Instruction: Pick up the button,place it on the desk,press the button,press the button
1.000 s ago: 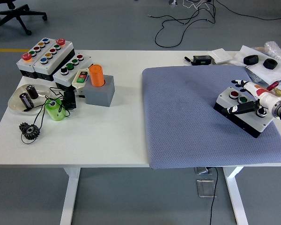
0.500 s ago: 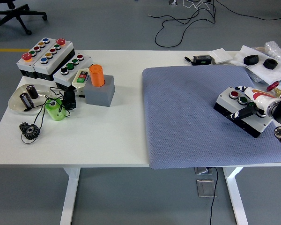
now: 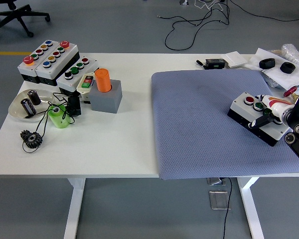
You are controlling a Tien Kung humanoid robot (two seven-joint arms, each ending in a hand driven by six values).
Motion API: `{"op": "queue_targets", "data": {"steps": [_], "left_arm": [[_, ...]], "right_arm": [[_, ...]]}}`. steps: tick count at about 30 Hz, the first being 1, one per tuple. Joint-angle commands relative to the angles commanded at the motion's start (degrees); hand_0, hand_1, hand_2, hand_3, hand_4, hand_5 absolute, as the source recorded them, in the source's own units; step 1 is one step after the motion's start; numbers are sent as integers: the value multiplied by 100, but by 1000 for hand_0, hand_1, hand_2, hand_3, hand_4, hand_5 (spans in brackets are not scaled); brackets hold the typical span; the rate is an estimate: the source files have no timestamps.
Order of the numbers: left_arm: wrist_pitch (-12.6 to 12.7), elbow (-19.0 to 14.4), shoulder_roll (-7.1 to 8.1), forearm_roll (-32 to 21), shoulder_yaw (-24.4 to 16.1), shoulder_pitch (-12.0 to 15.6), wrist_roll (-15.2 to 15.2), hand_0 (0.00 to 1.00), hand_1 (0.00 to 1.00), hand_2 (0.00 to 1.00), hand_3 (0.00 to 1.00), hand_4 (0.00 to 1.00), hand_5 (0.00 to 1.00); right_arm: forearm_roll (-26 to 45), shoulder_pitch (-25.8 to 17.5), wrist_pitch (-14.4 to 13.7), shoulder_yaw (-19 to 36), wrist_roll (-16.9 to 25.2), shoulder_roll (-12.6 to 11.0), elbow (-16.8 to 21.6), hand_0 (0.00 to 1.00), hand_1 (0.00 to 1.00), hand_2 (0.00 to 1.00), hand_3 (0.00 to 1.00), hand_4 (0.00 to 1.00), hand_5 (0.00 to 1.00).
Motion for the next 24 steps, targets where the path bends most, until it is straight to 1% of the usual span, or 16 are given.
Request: {"op": "queue_targets", "data": {"steps": [1,2,5,6,9,11,12,14,17,18,19,20,22,23,24], "left_arm": [[0,-1,0,3,1,-1,1,598,529,492,444,274,996],[1,-2,-1,-1,-3,0,-1,598,529,492,444,274,996],[2,-1,-2,-4,-6,-1,-4,598,529,492,444,274,996],[2,0,-2,-1,-6,-1,-4,598,529,492,440,273,996],[-2,2,-2,-21,23,-5,-5,598,529,492,440,273,996],[-2,5,-3,-28,31,-7,-5,598,529,492,440,273,996],[-2,6,-3,-29,29,-8,-6,598,529,492,440,272,995],[-1,6,-2,-24,19,-10,-8,598,529,492,440,272,995],[4,6,-2,-20,-2,-15,-13,598,529,492,440,272,995],[4,6,-2,-17,-8,-16,-13,599,529,491,440,271,996],[5,6,-2,-12,-17,-17,-15,599,529,491,440,271,996],[7,7,-3,-7,-26,-18,-14,599,529,491,440,271,996],[7,8,-4,-8,-28,-20,-13,599,529,491,440,271,996],[7,9,-4,-12,-27,-21,-12,599,529,491,440,271,996],[6,9,-4,-17,-27,-20,-13,598,529,492,440,269,994]], "right_arm": [[-10,-6,-193,-47,-5,-5,-17,532,401,434,714,723,2],[-30,-15,-304,-93,-4,-20,-37,532,401,434,714,723,2],[-15,-23,-325,-224,-14,-71,-83,532,401,434,714,723,2],[-16,-24,-326,-242,-14,-78,-87,488,291,333,519,609,2],[-109,-31,-413,-290,-1,-119,-68,488,291,333,519,609,2],[-127,-22,-390,-322,-6,-150,-52,488,291,333,519,609,2],[-124,-15,-376,-355,-16,-180,-38,427,214,259,405,595,2],[-116,-8,-386,-412,-30,-233,-10,427,214,259,405,595,2],[-150,-23,-572,-489,11,-347,95,427,214,259,405,595,2],[-145,-30,-626,-497,44,-377,129,351,136,195,341,648,2],[-133,-40,-710,-505,98,-418,177,351,136,195,341,648,2],[-49,-57,-836,-531,228,-499,273,351,136,195,341,648,2],[89,-70,-988,-571,402,-589,374,351,136,195,341,648,2],[263,-80,-1128,-618,581,-670,466,351,136,195,341,648,2],[471,-91,-1252,-682,779,-778,596,317,96,181,367,545,2]]}}
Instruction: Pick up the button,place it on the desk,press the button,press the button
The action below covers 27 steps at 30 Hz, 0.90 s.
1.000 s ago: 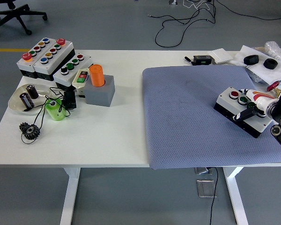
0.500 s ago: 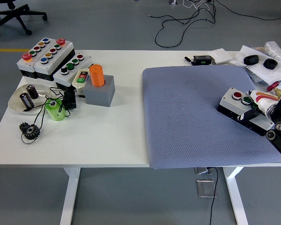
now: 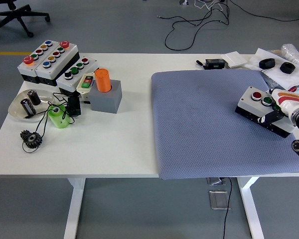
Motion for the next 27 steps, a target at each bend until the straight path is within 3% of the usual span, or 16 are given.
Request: {"op": "queue_targets", "data": {"steps": [2,5,6,12,18,20,27], "left_arm": [[0,2,-1,-4,2,3,2,598,529,492,440,269,994],[-5,2,5,1,4,7,5,598,529,492,440,269,994],[-7,4,9,3,8,10,6,598,528,492,440,269,995],[-5,4,9,2,27,21,10,598,528,492,440,269,995],[7,10,-1,-19,31,38,8,598,529,492,439,269,996],[9,11,-5,-27,40,40,9,599,529,493,439,267,996],[7,8,-3,-16,39,40,8,599,529,493,439,267,995]], "right_arm": [[410,-14,-73,-100,378,-160,214,317,96,181,367,545,2],[800,2,99,-270,884,-370,526,317,96,181,367,545,2],[776,43,231,-391,1082,-445,663,280,79,171,362,500,2],[347,187,638,-789,1658,-532,987,280,79,171,362,500,2],[39,312,823,-1179,1647,-464,1219,255,71,169,354,478,2],[-38,350,837,-1233,1656,-411,1239,238,67,166,360,516,2],[-205,461,814,-1404,1679,-209,1011,240,74,173,367,516,2]]}}
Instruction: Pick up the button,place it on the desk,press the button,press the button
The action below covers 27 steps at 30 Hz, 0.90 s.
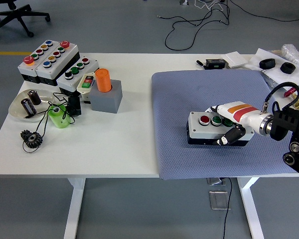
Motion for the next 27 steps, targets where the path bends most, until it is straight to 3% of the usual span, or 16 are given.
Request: {"op": "queue_targets", "data": {"steps": [9,10,15,16,21,22,27], "left_arm": [[-6,4,-5,-15,17,-4,12,598,529,493,439,269,996],[-8,4,-5,-17,18,-3,12,598,529,493,439,268,995],[-14,8,-6,-21,18,1,16,598,529,493,439,268,995],[-14,7,-6,-18,16,1,17,598,529,493,439,268,995],[-12,6,-5,-9,3,-1,15,598,529,493,439,268,995],[-12,6,-5,-7,0,-1,15,598,529,493,438,268,996],[-10,6,-5,-7,-4,-3,14,598,529,493,438,268,996]], "right_arm": [[-208,-56,86,56,-95,105,-77,243,85,183,371,520,2],[-288,-60,101,71,-64,98,-67,398,203,305,418,505,2],[-468,-67,0,79,75,73,-23,398,203,305,418,505,2],[-489,-70,-24,79,93,73,-22,490,271,355,470,549,2],[-557,-79,-42,93,186,72,-42,490,271,355,470,549,2],[-559,-79,-33,97,201,72,-48,533,431,500,701,492,2],[-538,-103,116,151,201,64,-79,533,431,500,701,492,2]]}}
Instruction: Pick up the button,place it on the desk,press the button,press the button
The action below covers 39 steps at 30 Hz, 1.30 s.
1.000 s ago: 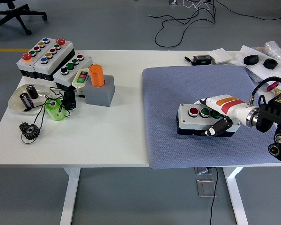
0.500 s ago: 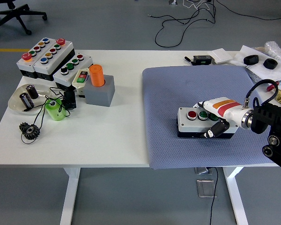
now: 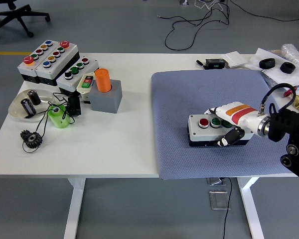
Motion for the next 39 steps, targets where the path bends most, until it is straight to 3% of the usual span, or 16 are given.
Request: {"op": "queue_targets", "data": {"steps": [1,6,7,18,19,24,25,32,39], "left_arm": [[0,0,0,-1,1,0,0,598,529,492,438,269,997],[-3,2,-2,-4,9,1,5,598,529,492,438,269,997],[-4,2,-2,-5,12,1,6,598,529,493,439,268,996],[-11,3,0,-7,23,0,9,598,529,493,439,268,998],[-11,2,1,-8,22,-1,8,598,529,493,439,269,998],[-9,0,3,-5,23,-3,6,598,529,493,439,269,998],[-9,-1,4,-6,24,-3,5,598,529,493,439,269,998],[-8,0,2,-11,30,2,2,599,529,493,439,268,997],[-7,0,2,0,17,-3,4,599,529,493,439,269,997]], "right_arm": [[7,0,20,-2,2,-1,-4,751,701,759,865,583,2],[-14,-5,157,11,-17,9,-38,751,701,759,865,583,2],[-19,-6,172,13,-20,8,-42,796,749,829,887,619,2],[52,-54,353,115,-36,-80,83,821,791,885,916,661,2],[84,-60,361,125,-36,-91,106,849,829,927,961,729,2],[199,-104,393,239,-41,-163,310,849,829,927,961,729,2],[213,-113,395,261,-44,-172,341,866,835,946,998,838,53],[349,-163,348,416,4,-186,579,871,845,949,998,854,67],[365,-129,503,278,-91,-152,365,880,848,954,998,864,81]]}}
